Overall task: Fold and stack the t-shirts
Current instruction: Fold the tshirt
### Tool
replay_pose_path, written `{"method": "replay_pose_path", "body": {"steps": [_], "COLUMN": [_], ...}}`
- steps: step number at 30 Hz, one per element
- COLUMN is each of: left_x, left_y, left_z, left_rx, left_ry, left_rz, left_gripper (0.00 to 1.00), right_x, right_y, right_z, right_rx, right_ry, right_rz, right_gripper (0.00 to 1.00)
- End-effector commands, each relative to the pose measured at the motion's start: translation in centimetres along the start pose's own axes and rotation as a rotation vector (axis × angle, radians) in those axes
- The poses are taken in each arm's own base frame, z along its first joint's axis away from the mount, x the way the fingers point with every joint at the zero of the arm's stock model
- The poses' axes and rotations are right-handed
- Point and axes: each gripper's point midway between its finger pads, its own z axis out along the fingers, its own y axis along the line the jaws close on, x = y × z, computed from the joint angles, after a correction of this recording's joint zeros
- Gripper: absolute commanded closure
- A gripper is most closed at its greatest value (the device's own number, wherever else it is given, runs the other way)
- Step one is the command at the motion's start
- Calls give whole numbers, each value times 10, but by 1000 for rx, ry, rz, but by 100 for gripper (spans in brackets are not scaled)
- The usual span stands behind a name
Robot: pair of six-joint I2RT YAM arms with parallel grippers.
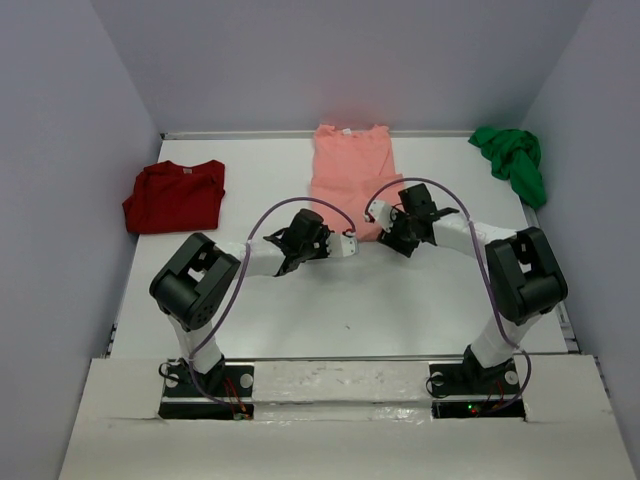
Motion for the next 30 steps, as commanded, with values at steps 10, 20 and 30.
{"method": "replay_pose_path", "body": {"steps": [10,20,30], "left_x": [-12,-11,-16], "left_y": [19,21,25], "left_z": [-15,-16,-21], "left_rx": [-33,-37,-37], "left_ry": [-42,-41,-50], "left_rz": [-23,-24,-50], "left_gripper": [92,95,100], "right_x": [1,20,23], "right_y": [-36,-34,-21], "right_z": [13,15,6], "right_rx": [120,130,79], "right_ry": [62,120,140], "right_rz": [-3,9,47], "right_gripper": [48,75,100]}}
